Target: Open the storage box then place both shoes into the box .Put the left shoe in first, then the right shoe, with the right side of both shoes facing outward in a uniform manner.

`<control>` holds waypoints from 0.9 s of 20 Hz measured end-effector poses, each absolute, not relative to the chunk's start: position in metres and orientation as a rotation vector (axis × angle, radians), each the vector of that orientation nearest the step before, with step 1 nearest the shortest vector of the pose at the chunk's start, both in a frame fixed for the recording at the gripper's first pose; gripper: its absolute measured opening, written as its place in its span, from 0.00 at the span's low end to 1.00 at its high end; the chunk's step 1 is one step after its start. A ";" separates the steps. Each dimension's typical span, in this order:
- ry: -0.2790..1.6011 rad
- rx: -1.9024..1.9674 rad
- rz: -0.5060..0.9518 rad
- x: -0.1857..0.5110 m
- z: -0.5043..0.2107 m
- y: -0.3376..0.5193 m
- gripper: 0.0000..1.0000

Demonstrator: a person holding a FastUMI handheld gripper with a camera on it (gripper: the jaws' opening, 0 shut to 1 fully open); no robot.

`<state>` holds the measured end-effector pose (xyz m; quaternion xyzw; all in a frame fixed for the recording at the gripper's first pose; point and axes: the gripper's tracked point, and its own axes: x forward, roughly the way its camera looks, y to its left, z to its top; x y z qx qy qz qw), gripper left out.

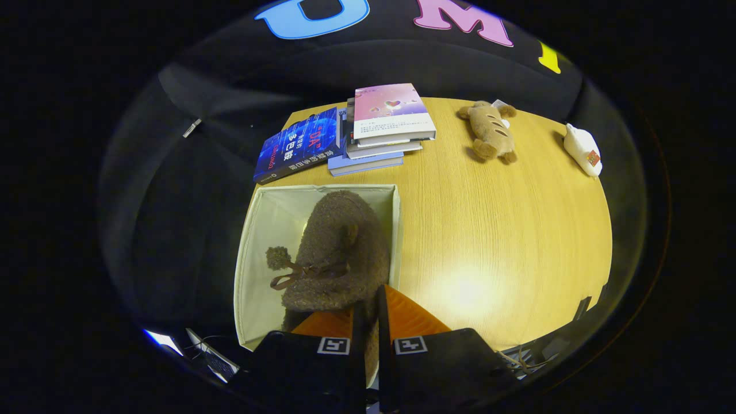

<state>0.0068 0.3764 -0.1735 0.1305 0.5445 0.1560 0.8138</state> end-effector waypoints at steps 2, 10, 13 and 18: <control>1.168 0.297 0.362 0.004 -0.170 0.382 0.23; 1.094 0.310 0.410 0.009 -0.154 0.371 0.83; 1.035 0.315 0.423 0.010 -0.148 0.360 0.99; 0.866 0.333 0.441 0.014 -0.121 0.321 0.99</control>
